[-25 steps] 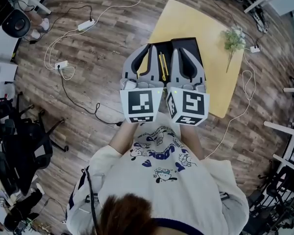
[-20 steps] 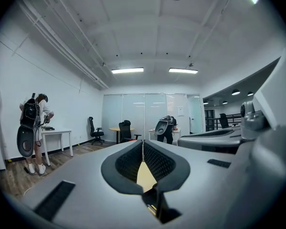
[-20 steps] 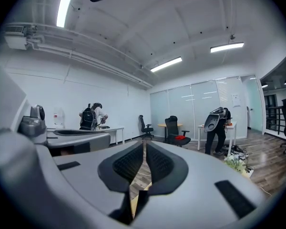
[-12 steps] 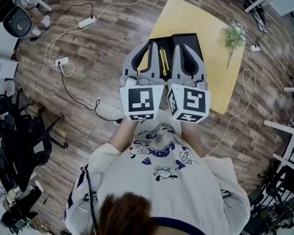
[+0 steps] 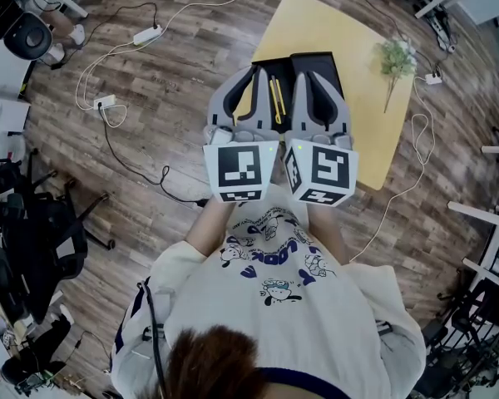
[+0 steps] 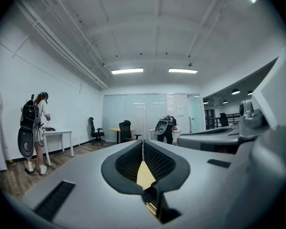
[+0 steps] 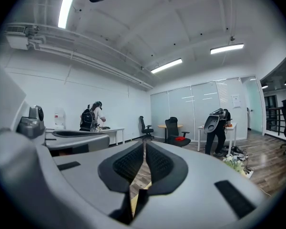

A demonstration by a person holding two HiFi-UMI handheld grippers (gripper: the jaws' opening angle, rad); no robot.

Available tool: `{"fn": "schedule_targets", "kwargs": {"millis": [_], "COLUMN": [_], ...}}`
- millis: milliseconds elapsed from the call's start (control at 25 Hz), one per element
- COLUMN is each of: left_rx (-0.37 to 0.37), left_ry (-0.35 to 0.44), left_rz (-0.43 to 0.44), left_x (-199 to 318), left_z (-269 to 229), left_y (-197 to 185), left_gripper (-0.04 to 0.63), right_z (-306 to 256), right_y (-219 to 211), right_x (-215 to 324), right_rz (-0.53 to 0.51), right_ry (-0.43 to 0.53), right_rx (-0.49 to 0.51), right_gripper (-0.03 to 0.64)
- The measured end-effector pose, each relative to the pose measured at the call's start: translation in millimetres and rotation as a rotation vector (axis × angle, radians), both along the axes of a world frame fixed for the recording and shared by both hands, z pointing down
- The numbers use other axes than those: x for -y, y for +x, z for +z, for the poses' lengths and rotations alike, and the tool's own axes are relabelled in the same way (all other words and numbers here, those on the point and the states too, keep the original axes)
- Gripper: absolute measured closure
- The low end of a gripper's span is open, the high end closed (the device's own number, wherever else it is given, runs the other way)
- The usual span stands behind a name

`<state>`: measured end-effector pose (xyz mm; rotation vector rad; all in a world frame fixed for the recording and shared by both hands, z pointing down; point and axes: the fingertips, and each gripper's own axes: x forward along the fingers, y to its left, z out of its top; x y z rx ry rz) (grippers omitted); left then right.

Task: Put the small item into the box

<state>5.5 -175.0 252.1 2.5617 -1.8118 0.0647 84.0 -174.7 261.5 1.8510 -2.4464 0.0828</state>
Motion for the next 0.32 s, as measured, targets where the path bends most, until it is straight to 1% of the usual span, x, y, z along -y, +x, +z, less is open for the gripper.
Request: {"fn": "schedule_targets", "kwargs": {"millis": [320], "left_rx": [0.001], "left_ry": [-0.001], "left_rz": [0.002], "left_x": [-0.9], "left_z": [5.6], "left_y": [2.5], "left_gripper": [0.572], "right_z": [5.2], "right_y": [2.9], "right_x": [-1.5], "right_rz": [0.005], "right_ry": [0.002], "right_rx": [0.000], "right_gripper": [0.578]}}
